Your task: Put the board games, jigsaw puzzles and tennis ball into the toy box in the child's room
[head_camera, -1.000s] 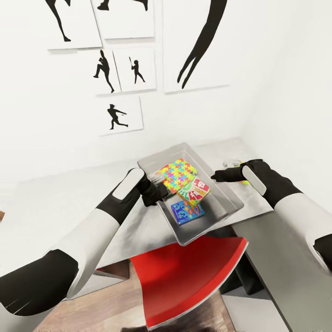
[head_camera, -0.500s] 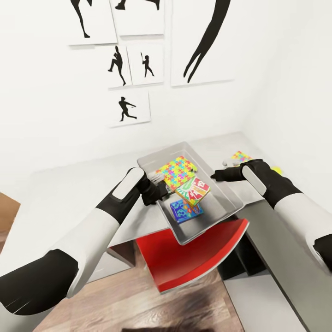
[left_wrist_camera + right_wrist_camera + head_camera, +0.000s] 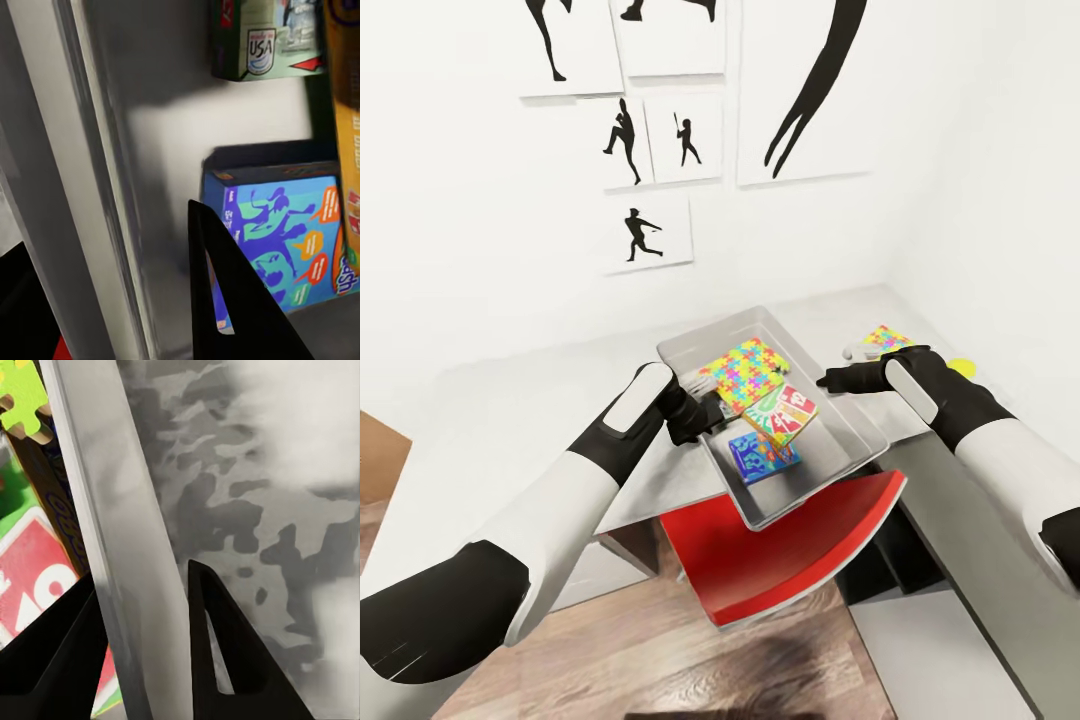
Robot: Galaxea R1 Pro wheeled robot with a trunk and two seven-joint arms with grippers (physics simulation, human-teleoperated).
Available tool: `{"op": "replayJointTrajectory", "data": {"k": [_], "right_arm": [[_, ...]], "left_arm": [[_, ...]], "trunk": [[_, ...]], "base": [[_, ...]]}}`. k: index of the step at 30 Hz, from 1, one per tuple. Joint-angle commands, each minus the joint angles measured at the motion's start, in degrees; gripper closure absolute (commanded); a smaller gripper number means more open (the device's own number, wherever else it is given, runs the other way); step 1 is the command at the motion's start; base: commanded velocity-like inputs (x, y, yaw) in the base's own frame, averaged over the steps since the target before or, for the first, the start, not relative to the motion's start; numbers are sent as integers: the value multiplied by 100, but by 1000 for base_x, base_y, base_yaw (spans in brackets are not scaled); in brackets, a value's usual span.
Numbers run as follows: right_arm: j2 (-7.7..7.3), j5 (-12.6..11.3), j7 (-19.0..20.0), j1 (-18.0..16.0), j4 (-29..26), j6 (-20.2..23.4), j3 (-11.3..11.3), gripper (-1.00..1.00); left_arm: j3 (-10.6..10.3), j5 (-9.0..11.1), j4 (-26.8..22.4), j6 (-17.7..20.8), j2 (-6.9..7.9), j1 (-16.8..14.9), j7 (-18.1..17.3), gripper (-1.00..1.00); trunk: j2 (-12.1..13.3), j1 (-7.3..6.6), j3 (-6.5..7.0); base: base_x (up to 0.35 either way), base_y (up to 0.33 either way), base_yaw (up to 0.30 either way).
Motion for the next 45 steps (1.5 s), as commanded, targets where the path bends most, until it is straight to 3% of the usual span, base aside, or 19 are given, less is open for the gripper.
{"op": "replayJointTrajectory", "data": {"k": [1,45], "right_arm": [[-6,47,33,-6,4,178,33,100],[3,49,33,-12,4,165,29,100]], "left_arm": [[-109,305,-10,-27,1,-10,59,100],[-100,314,-11,-18,-5,-18,54,100]], "trunk": [[-11,3,-9],[-11,3,-9]], "base": [[-2,185,0],[0,287,0]]}}
